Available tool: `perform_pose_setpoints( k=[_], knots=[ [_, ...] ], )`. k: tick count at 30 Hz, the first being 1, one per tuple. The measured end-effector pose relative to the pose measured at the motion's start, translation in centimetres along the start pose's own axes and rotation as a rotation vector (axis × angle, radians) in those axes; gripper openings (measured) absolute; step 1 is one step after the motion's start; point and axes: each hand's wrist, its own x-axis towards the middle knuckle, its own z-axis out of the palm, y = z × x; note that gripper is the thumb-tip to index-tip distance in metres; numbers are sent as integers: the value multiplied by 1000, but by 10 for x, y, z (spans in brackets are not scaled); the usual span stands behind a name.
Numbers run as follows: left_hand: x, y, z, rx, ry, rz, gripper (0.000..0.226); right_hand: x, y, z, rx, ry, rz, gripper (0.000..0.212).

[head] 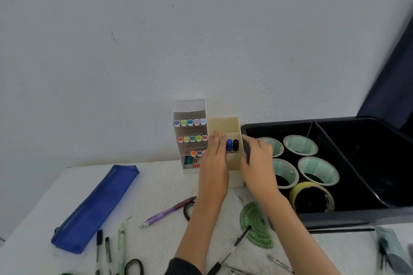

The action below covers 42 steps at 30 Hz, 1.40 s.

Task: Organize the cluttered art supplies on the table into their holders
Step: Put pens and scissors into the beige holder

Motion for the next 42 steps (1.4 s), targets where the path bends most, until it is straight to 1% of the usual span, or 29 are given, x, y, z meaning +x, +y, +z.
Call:
perform_pose_setpoints(
  k=[1, 2, 5, 8, 11, 13, 15, 19, 21, 23, 26, 28, 29, 32, 34, 36, 39, 41, 42],
  knots=[
    [-7, 3, -6, -15, 48, 20, 50, -6, -3, -7, 74, 17, 17, 40],
    [-14, 6, -12, -55, 81, -2, 46, -12, -6, -13, 135, 33, 26, 38],
    [-41, 18, -32, -202, 95, -155, 39, -36, -17, -32, 294, 36, 35, 33],
    [-74, 28, -43, -332, 89, -292, 35, -64, -21, -47, 397, -65, 97, 29],
    [-105, 34, -53, -386, 102, -407, 31, -91, -21, -51, 479, -210, 166, 35],
    [-123, 34, -57, -365, 154, -462, 28, -107, -22, -46, 464, -340, 181, 40],
    [-139, 34, -59, -372, 197, -508, 26, -123, -22, -37, 442, -444, 204, 39],
    [-169, 34, -68, -348, 229, -595, 28, -150, -21, -12, 338, -447, 234, 22],
    [-183, 31, -75, -302, 267, -625, 27, -159, -25, 3, 265, -436, 221, 21],
    [-193, 27, -79, -268, 306, -675, 26, -162, -33, 17, 219, -432, 200, 26],
    [-205, 14, -88, -163, 357, -783, 18, -166, -49, 32, 102, -481, 170, 43],
    [-209, 5, -92, -23, 317, -847, 14, -168, -55, 39, 56, -498, 206, 51],
    [-210, 2, -93, 46, 282, -874, 16, -168, -57, 40, 54, -496, 238, 53],
    [-209, -3, -91, 240, 185, -894, 36, -166, -58, 39, 123, -485, 308, 55],
    [-207, -3, -87, 317, 170, -909, 47, -162, -57, 36, 221, -472, 352, 60],
    [-203, 0, -85, 275, 219, -927, 49, -157, -54, 32, 311, -456, 418, 65],
    [-198, 5, -83, 172, 304, -907, 41, -149, -51, 26, 463, -469, 580, 70],
    [-196, 4, -82, 87, 335, -926, 44, -144, -49, 26, 550, -504, 672, 73],
    [-195, 3, -83, 27, 350, -941, 47, -141, -48, 26, 581, -519, 707, 70]
  ],
)
